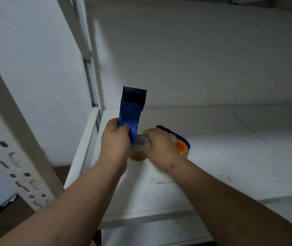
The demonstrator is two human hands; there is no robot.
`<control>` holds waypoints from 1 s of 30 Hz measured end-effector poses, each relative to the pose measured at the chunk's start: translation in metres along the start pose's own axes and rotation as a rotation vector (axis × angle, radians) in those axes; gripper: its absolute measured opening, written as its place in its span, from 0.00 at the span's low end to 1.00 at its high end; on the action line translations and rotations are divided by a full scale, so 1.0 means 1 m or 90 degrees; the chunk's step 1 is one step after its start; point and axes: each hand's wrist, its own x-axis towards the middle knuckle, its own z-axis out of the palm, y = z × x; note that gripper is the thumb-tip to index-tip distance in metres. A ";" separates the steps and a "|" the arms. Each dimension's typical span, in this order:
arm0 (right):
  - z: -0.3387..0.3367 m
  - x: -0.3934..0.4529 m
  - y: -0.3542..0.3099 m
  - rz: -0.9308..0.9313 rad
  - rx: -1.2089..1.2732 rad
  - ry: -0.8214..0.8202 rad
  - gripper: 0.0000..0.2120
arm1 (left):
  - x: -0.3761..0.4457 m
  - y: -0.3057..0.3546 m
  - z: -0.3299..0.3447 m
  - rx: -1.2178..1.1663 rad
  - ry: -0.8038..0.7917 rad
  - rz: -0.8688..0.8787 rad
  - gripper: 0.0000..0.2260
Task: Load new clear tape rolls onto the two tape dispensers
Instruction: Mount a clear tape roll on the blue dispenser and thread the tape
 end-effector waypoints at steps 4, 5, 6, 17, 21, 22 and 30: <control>-0.044 -0.016 0.031 0.082 0.131 0.016 0.15 | -0.023 0.009 0.055 -0.024 -0.093 -0.012 0.12; -0.054 -0.022 0.043 0.110 0.180 0.024 0.13 | -0.031 0.010 0.071 -0.025 -0.115 -0.021 0.11; -0.064 -0.029 0.056 0.138 0.226 0.034 0.12 | -0.038 0.009 0.088 -0.022 -0.134 -0.026 0.11; -0.186 -0.133 0.263 0.237 0.205 0.084 0.13 | -0.135 -0.014 0.303 -0.012 -0.255 -0.140 0.08; -0.215 -0.162 0.330 0.265 0.178 0.074 0.12 | -0.165 -0.025 0.365 -0.037 -0.278 -0.205 0.08; -0.220 -0.168 0.343 0.274 0.171 0.071 0.12 | -0.172 -0.027 0.379 -0.052 -0.281 -0.227 0.08; -0.247 -0.181 0.445 0.307 0.105 0.083 0.13 | -0.171 -0.044 0.483 -0.139 -0.304 -0.364 0.05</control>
